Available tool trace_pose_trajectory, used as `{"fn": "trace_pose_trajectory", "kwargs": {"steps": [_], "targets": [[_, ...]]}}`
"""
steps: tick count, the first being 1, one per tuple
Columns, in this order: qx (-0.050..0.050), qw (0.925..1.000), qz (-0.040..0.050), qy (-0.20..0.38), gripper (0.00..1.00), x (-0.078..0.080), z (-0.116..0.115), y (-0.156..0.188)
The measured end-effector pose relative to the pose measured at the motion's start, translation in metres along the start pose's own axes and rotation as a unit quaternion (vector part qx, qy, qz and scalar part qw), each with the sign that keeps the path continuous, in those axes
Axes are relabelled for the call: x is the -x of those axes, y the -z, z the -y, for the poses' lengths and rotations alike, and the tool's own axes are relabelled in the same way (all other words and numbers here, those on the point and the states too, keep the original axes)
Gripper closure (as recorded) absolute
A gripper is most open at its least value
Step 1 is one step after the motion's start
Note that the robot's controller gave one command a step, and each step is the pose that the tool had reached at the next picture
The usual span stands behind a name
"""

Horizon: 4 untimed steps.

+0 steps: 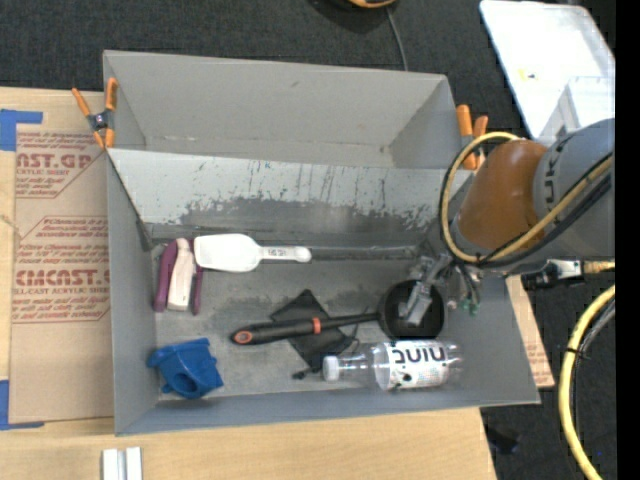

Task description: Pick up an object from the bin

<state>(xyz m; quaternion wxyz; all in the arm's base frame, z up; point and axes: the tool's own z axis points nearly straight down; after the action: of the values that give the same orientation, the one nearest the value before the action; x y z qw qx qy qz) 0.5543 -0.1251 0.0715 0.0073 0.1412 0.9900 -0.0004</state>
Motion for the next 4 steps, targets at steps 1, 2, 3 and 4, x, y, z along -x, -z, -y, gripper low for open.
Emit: {"fn": "trace_pose_trajectory", "kwargs": {"steps": [1, 2, 3, 4], "targets": [[0.0, 1.0, -0.001, 0.0, 1.0, -0.001, 0.0, 0.007], [0.0, 1.0, 0.0007, 0.0, 1.0, 0.0, 0.0, 0.017], [0.0, 1.0, 0.0008, 0.001, 1.0, 0.0, -0.001, 0.019], [0.0, 1.0, -0.0026, 0.0, 1.0, -0.001, -0.001, 0.033]]}}
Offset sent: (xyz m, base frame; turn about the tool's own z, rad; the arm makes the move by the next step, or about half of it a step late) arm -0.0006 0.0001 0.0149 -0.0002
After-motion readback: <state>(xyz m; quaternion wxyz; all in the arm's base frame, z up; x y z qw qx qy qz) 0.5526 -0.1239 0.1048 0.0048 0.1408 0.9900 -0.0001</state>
